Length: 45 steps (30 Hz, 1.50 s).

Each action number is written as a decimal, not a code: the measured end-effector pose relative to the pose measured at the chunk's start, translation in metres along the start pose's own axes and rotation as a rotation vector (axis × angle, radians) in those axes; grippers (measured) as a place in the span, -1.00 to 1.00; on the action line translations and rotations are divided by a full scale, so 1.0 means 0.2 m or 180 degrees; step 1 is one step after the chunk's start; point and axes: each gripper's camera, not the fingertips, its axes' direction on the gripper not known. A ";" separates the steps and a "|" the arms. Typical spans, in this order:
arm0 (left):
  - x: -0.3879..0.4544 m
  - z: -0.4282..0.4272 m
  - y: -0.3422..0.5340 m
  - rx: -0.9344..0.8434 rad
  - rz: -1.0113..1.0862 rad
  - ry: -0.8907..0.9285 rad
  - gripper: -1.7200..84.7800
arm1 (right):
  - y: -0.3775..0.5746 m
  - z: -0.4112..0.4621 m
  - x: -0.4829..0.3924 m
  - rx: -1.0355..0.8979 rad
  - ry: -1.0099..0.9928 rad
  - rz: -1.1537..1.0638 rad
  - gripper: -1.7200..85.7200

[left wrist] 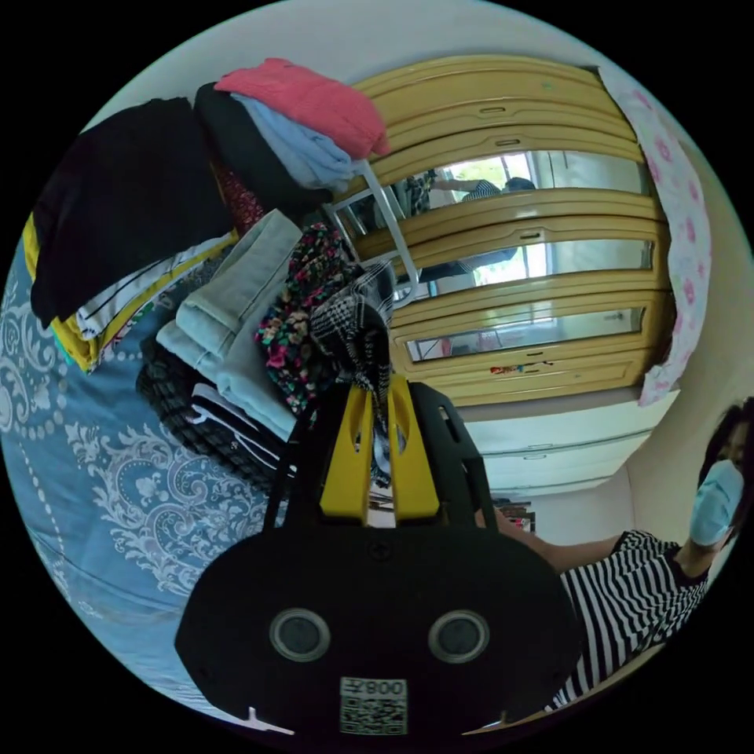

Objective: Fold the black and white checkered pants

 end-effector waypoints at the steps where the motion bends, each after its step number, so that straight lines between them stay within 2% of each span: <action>1: -0.04 0.02 -0.02 0.0007 0.0005 0.0047 -0.86 | 0.00 -0.03 -0.07 0.0032 -0.0044 -0.0008 -0.97; 5: -0.25 0.16 -0.19 0.0101 0.0048 0.0431 -0.86 | -0.03 -0.23 -0.44 0.0266 -0.0126 -0.0294 -0.97; 14: -0.47 0.37 -0.51 0.0172 0.0724 0.0635 -0.86 | -0.10 -0.61 -1.28 0.0550 0.0215 -0.1148 -0.97; 19: -0.75 0.41 -0.42 0.0123 0.0861 0.0409 -0.86 | -0.04 -0.49 -1.22 0.0348 0.0178 -0.0939 -0.96; 22: -1.09 0.49 -0.30 -0.0063 0.0452 0.0033 -0.86 | -0.02 -0.32 -0.96 0.0141 0.0186 -0.0387 -0.95; 24: -1.40 0.56 -0.21 -0.0253 -0.0128 -0.0245 -0.86 | 0.00 -0.23 -0.78 0.0038 0.0176 0.0030 -0.94; 26: -1.56 0.56 -0.13 -0.0111 -0.0359 -0.0134 -0.85 | 0.05 -0.16 -0.67 0.0048 -0.0051 0.0321 -0.91; 28: -1.65 0.54 -0.08 0.0075 -0.0404 0.0031 -0.85 | 0.08 -0.15 -0.68 0.0141 -0.0207 0.0303 -0.89; 33: -1.75 0.47 0.00 0.0297 -0.0195 -0.0156 -0.85 | 0.14 -0.20 -0.76 0.0131 -0.0167 0.0389 -0.83; 38: -1.70 0.46 0.03 0.0491 0.0247 -0.0279 -0.90 | 0.29 -0.36 -0.87 0.0595 0.0006 0.0477 -0.86; 41: -1.67 0.55 -0.01 0.0315 0.0530 -0.0371 -0.94 | 0.22 -0.35 -1.05 0.0656 0.0115 0.0159 -0.91; 45: -1.74 0.75 -0.10 -0.0037 0.0460 -0.0722 -0.95 | 0.01 -0.19 -1.24 0.0386 0.0310 -0.0167 -0.95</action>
